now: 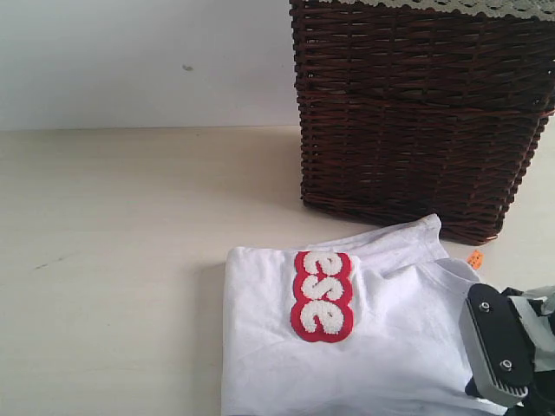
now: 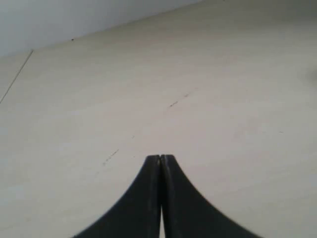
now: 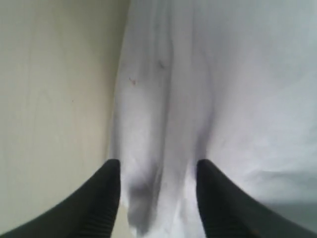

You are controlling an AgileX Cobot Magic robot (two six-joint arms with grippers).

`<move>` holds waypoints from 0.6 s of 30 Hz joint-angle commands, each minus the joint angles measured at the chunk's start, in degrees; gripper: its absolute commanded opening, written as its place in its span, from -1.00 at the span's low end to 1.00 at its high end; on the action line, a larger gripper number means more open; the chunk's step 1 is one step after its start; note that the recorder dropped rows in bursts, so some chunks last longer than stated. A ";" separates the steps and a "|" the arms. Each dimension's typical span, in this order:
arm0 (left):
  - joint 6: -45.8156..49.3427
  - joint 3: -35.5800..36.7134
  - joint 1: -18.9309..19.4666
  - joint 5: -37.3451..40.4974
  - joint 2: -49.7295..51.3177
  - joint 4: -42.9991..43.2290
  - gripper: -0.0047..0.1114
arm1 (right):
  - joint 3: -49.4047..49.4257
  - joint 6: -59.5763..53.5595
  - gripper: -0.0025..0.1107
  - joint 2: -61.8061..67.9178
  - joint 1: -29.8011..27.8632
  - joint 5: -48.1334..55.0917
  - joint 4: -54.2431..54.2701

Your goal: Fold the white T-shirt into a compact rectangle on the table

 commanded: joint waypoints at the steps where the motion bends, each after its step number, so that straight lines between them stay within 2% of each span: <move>1: 0.07 -0.21 0.12 -0.28 0.33 0.09 -0.92 | 0.24 2.62 0.13 -9.36 0.24 0.71 -0.02; 3: 0.07 -0.21 0.12 -0.28 0.33 0.09 -0.92 | 0.24 2.60 0.12 -14.10 0.24 -2.30 0.09; 7: 0.07 -0.21 0.12 -0.28 0.33 0.09 -0.92 | 0.24 3.14 0.12 -18.72 0.24 -18.58 4.60; 12: 0.07 -0.21 0.12 -0.28 0.33 0.09 -0.92 | 0.11 2.79 0.10 -6.39 0.24 -25.46 15.47; 14: 0.07 -0.21 0.12 -0.28 0.33 0.09 -0.92 | -0.72 2.65 0.03 -0.65 0.24 -26.94 17.94; 18: 0.07 -0.21 0.12 -0.28 0.33 0.09 -0.92 | -3.54 3.10 -0.29 7.10 0.24 -34.55 23.30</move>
